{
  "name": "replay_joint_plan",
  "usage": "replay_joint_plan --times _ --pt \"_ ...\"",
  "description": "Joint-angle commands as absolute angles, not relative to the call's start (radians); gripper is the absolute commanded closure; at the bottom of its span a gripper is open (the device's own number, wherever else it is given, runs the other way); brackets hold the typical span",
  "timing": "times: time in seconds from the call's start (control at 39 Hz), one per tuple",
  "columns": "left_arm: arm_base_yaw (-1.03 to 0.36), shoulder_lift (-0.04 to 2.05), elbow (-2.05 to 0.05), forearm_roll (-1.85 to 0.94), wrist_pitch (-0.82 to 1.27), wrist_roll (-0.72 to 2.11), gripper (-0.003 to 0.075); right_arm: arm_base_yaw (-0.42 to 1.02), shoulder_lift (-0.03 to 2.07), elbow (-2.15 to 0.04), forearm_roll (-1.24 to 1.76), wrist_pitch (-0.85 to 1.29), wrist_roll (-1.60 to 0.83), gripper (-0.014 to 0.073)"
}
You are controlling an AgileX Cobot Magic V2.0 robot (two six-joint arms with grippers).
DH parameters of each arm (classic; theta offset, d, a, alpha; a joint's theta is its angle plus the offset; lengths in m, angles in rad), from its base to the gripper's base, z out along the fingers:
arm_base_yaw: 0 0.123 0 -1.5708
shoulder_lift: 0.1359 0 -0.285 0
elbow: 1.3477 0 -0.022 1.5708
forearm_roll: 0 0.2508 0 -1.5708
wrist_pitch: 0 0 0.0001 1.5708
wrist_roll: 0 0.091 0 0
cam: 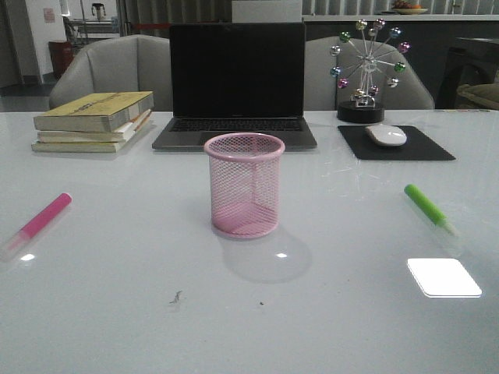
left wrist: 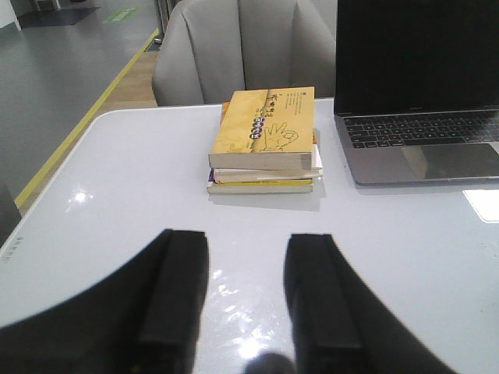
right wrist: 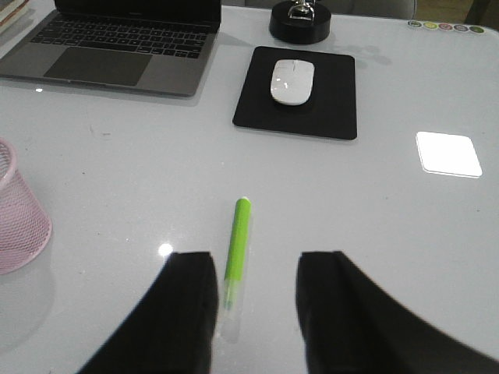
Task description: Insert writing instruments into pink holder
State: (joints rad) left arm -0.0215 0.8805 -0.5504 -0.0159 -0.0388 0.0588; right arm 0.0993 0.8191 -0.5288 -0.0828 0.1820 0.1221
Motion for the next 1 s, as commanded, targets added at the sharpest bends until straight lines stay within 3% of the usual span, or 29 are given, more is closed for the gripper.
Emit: replay_joint_plan --times 0.0,0.49,0.97 --pt "-0.024 0.875 -0.587 -0.033 -0.121 0.048 0.0318 0.097 0.817 -0.566 -0.095 0.107 0.120 0.0163" --pt "-0.024 0.875 -0.587 -0.033 -0.121 0.048 0.0318 0.096 0.921 -0.641 -0.006 0.221 0.121 0.0167" --pt "-0.024 0.875 -0.587 -0.033 -0.121 0.048 0.0360 0.096 1.521 -1.239 -0.032 0.600 0.119 0.0167"
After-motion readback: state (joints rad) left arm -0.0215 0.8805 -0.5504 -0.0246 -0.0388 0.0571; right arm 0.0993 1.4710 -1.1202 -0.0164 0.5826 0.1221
